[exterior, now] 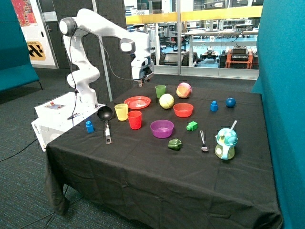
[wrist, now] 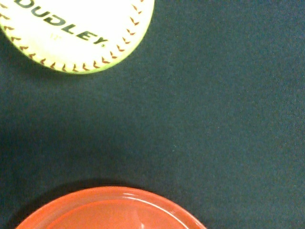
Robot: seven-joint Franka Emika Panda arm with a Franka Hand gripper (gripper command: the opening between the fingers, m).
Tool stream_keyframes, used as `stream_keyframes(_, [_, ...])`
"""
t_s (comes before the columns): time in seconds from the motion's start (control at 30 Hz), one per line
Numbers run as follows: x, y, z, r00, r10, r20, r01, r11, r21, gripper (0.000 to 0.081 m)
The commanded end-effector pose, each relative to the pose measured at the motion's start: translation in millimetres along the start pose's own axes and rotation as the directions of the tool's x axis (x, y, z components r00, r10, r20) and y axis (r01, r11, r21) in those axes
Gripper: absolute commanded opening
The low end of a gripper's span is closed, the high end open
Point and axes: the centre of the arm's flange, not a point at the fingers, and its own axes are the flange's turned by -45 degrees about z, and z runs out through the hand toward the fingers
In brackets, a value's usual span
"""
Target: Place the bowl on the plate and the cup in the bowl matching the color
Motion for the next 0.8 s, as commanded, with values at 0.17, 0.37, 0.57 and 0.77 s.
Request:
stream_keyframes(0.17, [5.4, -4.7, 2.6, 0.987, -0.158, 0.0028, 0.158, 0.987, 0.0029, 0.0239])
stream_keyframes(0.37, [14.8, -5.6, 6.0, 0.988, -0.155, 0.0028, 0.155, 0.988, 0.0029, 0.0124])
stream_keyframes(0.57, [30.8, -0.7, 13.0, 0.995, -0.102, 0.0029, 0.102, 0.995, 0.0027, 0.0124])
stream_keyframes(0.77, [47.3, 8.0, 21.2, 1.0, -0.021, 0.0031, 0.021, 1.0, 0.0025, 0.0168])
